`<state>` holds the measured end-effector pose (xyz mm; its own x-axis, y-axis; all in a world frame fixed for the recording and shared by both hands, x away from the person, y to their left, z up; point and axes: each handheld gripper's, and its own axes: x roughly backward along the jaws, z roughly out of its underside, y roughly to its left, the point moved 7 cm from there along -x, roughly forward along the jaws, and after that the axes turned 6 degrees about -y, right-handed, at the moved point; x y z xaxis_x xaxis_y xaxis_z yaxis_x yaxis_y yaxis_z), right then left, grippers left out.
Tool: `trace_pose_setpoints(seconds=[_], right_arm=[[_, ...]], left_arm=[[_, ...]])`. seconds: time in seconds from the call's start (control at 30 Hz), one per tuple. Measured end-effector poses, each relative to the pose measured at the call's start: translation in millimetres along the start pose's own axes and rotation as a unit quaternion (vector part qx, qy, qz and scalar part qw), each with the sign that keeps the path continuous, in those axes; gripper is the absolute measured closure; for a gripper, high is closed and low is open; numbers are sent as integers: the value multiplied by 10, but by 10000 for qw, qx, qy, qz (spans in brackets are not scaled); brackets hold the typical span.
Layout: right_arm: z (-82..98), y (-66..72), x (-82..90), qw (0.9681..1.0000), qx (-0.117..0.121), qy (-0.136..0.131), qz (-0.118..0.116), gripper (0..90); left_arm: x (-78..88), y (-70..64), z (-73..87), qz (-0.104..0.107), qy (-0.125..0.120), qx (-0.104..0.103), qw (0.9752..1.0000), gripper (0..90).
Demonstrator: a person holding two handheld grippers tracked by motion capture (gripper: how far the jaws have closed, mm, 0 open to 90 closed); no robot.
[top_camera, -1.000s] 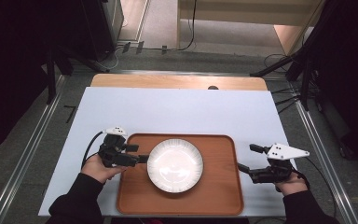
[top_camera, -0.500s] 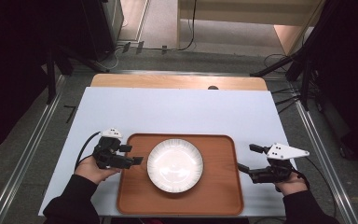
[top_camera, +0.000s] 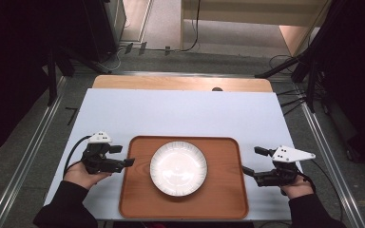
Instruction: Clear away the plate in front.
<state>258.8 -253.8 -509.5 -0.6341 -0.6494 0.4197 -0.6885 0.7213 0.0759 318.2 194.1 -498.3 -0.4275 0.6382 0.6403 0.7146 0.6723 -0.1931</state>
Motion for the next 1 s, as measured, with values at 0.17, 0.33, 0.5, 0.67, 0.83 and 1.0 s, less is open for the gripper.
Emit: trace_pose_setpoints(seconds=[0.17, 0.33, 0.5, 0.67, 0.83, 1.0], right_arm=[[1, -4, 1, 10000, 4, 5, 10, 155], [3, -4, 4, 10000, -10, 15, 16, 155], [0, -4, 8, 10000, -26, 0, 9, 155], [-2, -14, 12, 10000, 30, -17, 35, 155], [-11, -11, 13, 10000, -3, -73, 37, 155], [-14, -19, 19, 10000, 20, -75, 45, 155]], left_arm=[[59, 62, 32, 15, -187, -13, 9998, 250], [121, 178, 69, -148, -306, 16, 9994, 255], [174, 250, 104, -264, -430, -51, 9987, 231], [220, 306, 155, -159, -465, -137, 9987, 194], [333, 444, 185, -345, -657, 0, 9972, 199], [396, 489, 215, -271, -783, -40, 9966, 204]])
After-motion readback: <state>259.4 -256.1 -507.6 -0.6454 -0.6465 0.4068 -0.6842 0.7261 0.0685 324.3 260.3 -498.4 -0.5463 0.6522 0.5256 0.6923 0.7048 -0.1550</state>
